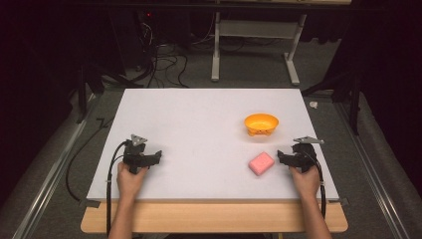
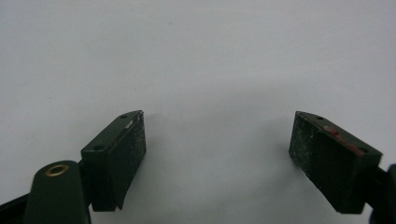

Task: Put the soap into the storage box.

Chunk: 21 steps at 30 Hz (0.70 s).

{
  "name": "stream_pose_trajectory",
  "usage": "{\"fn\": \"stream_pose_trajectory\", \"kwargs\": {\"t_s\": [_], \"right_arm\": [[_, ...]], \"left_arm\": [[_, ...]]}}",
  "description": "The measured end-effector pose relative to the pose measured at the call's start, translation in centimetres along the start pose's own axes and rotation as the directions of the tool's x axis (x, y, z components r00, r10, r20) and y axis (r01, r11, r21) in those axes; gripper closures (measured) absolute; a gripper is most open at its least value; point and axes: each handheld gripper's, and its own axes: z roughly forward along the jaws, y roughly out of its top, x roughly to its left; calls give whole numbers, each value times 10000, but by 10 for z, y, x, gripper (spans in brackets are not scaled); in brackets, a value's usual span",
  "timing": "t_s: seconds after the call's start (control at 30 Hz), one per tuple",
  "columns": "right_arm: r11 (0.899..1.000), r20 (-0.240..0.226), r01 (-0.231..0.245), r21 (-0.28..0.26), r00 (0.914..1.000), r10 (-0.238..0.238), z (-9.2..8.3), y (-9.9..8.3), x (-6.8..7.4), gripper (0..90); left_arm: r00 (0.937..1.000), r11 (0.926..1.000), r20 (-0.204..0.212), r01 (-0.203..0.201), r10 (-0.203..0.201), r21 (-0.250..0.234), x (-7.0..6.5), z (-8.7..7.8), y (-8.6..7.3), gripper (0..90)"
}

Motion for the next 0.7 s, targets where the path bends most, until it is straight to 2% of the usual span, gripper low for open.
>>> {"fn": "stream_pose_trajectory", "kwargs": {"t_s": [0.7], "right_arm": [[10000, -83, -21, 76, 10000, 22, 0, 1, -1, 203]], "left_arm": [[10000, 10000, 2, -16, 16, 5, 0, 0, 0, 191]]}}
